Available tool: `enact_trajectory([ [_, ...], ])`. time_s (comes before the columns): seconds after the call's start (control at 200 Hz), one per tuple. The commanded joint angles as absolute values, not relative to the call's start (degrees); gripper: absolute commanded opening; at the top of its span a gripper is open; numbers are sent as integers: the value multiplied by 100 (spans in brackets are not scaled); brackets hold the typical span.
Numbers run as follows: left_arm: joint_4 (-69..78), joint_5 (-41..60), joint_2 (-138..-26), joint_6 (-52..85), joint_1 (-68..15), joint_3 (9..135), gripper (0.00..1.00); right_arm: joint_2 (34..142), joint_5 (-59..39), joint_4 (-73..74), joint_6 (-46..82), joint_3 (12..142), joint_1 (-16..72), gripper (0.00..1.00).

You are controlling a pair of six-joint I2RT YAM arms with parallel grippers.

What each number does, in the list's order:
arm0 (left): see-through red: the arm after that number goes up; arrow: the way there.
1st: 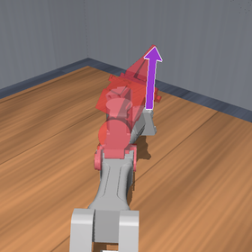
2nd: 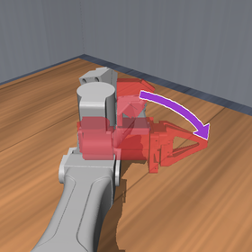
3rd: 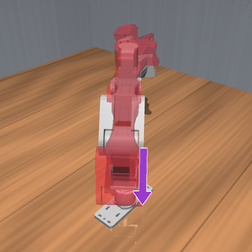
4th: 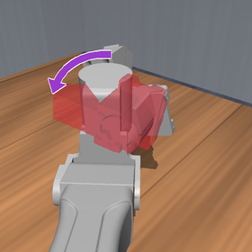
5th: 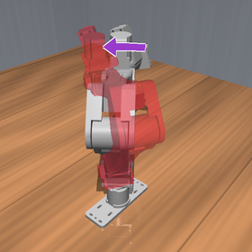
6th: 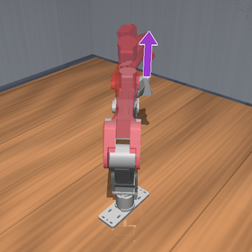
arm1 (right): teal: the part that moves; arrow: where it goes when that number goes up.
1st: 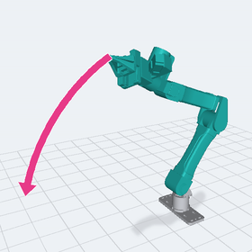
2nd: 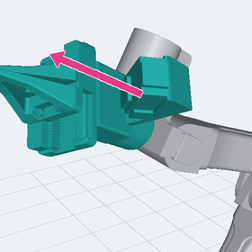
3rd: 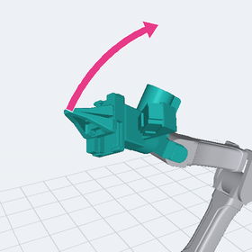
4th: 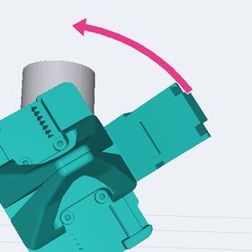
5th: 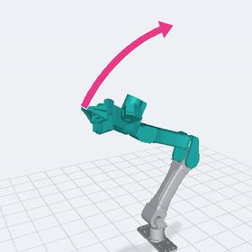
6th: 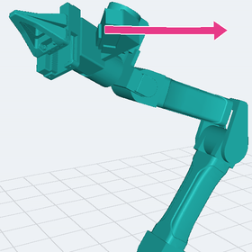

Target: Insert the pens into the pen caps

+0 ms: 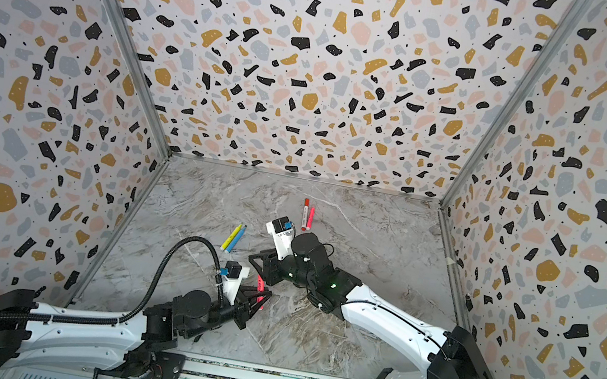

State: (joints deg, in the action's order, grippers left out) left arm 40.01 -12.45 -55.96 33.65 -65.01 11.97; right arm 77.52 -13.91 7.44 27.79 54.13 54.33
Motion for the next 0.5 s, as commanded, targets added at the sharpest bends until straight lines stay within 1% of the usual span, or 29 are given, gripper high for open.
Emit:
enact_trajectory([
  [0.0,4385,-1208,-5546,3305,-6531,1265,0,7722,-1524,824,2733,5696,5423,26],
  [0.055,4379,-1207,-5537,3315,-6530,1274,0,7751,-1601,821,2733,5682,5423,16],
  [0.155,4348,-1200,-5478,3338,-6533,1308,0,7828,-1728,809,2733,5526,5423,0],
  [0.275,4183,-1248,-5329,3380,-6530,1414,0,7927,-1661,938,2951,4848,5537,0],
  [0.355,4306,-1397,-5102,3462,-6524,1355,0,7894,-1354,1267,3247,4199,5776,0],
  [0.416,4365,-1505,-4935,3472,-6501,1343,0,7866,-955,1468,3439,3824,6094,0],
  [0.496,4293,-1552,-4777,3447,-6418,1438,0,7899,-98,1489,3772,3500,6625,0],
])
